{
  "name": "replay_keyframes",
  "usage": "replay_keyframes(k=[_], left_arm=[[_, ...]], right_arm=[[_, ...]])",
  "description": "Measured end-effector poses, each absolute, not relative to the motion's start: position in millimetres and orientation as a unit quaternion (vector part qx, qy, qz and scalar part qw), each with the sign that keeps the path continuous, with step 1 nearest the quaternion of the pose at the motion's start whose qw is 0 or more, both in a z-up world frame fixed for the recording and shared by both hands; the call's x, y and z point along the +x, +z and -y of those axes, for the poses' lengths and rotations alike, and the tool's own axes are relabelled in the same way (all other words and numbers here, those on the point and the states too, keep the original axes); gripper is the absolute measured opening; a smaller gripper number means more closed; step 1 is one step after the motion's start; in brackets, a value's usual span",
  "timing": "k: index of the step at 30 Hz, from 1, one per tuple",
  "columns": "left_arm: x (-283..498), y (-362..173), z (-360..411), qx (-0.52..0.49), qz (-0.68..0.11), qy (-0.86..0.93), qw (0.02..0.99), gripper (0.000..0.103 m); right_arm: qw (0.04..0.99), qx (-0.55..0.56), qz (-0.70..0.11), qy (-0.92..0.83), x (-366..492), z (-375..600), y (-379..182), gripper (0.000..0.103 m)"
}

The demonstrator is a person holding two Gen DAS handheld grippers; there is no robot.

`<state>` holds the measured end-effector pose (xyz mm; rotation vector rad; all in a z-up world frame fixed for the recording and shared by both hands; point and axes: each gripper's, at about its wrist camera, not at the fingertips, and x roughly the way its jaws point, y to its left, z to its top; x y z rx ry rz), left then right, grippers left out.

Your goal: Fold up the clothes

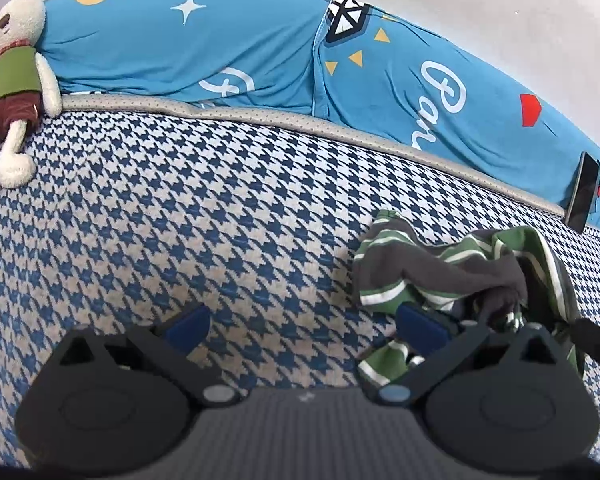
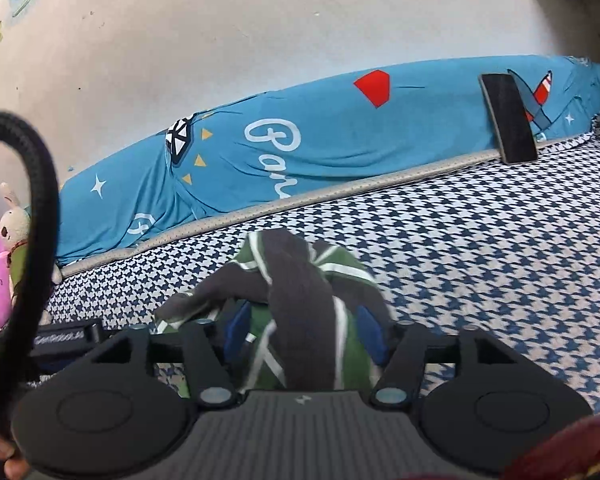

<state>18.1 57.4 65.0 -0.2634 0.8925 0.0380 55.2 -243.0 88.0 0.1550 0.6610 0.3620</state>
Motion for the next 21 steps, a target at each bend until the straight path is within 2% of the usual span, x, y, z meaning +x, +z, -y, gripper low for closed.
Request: replay_keyframes(k=[5, 10, 11, 12, 14, 16, 21], left_arm=[[12, 69, -67, -0.125, -0.430, 0.018, 0.894, 0.103], [3, 73, -79, -0.113, -0.428, 0.023, 0.896, 0.103], [1, 74, -82, -0.112, -0.428, 0.024, 0.896, 0.103], [0, 74, -85, -0.112, -0.429, 0.025, 0.896, 0.103], [-4, 75, -92, -0.112, -0.429, 0.026, 0.896, 0.103], [-6, 77, -98, -0.115, -0.429, 0.029, 0.895, 0.103], [-10, 78, -113, -0.130, -0.426, 0.037, 0.895, 0.103]], right_arm=[[0.929, 0.064, -0.326, 0.163, 67, 222, 78, 0.072], [0.934, 0.035, -0.323, 0.147, 69, 207, 67, 0.071], [0.935, 0.030, -0.322, 0.143, 70, 204, 65, 0.062], [0.936, 0.024, -0.321, 0.140, 71, 201, 63, 0.059], [0.938, 0.013, -0.320, 0.133, 72, 195, 59, 0.033], [0.939, 0.003, -0.318, 0.128, 73, 189, 55, 0.021], [0.939, 0.020, -0.308, 0.153, 68, 182, 57, 0.016]])
